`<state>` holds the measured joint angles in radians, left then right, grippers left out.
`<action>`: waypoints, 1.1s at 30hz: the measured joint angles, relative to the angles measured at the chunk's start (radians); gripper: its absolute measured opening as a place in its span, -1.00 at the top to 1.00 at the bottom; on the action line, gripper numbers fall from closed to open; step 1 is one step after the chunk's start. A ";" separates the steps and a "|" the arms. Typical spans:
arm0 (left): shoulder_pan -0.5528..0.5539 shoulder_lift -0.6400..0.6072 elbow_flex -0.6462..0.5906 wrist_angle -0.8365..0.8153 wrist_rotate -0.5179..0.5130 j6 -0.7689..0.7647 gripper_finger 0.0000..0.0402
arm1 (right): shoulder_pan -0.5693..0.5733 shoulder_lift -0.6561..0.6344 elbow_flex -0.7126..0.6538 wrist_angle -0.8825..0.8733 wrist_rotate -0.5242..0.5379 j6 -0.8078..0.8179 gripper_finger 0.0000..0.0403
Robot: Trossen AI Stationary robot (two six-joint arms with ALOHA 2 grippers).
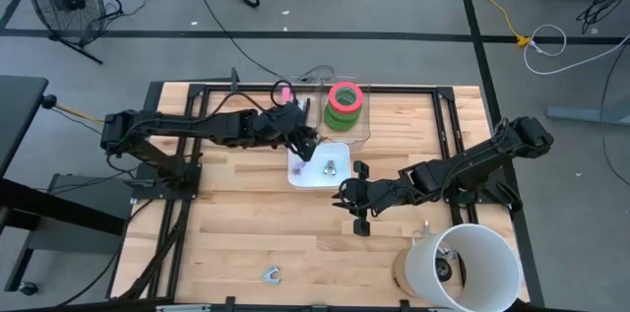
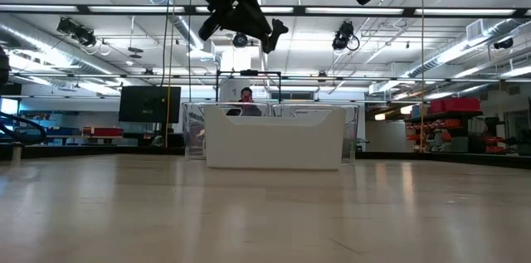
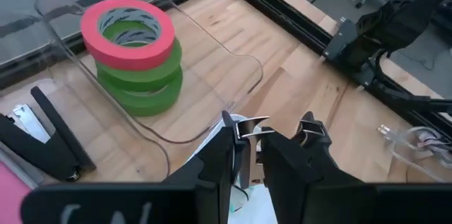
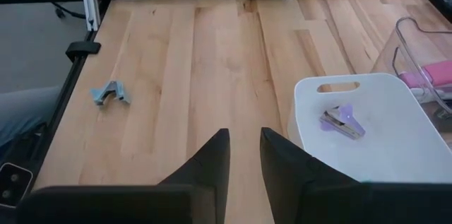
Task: Pick and place Stapler, Stapler remover, tape
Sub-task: Put the black staple remover into the white bin, then put the blue staple remover into the white bin
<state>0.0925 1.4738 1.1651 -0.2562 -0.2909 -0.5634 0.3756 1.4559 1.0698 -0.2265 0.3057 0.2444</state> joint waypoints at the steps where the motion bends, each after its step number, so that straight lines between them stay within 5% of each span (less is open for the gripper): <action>1: 0.000 0.000 0.000 0.001 0.000 0.000 0.60 | 0.000 0.000 0.000 -0.001 0.000 0.000 0.59; 15: -0.012 -0.001 0.000 -0.011 0.027 0.030 0.58 | -0.001 0.000 0.000 -0.004 0.000 0.000 0.59; 26: -0.018 -0.001 0.000 -0.029 0.047 0.033 0.17 | -0.001 0.000 0.000 -0.004 0.000 0.000 0.59; 33: -0.018 -0.001 0.000 -0.037 0.081 0.033 0.12 | -0.001 0.000 0.000 -0.005 0.000 0.000 0.59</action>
<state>0.0746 1.4727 1.1648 -0.2935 -0.2099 -0.5308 0.3744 1.4559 1.0698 -0.2317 0.3058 0.2447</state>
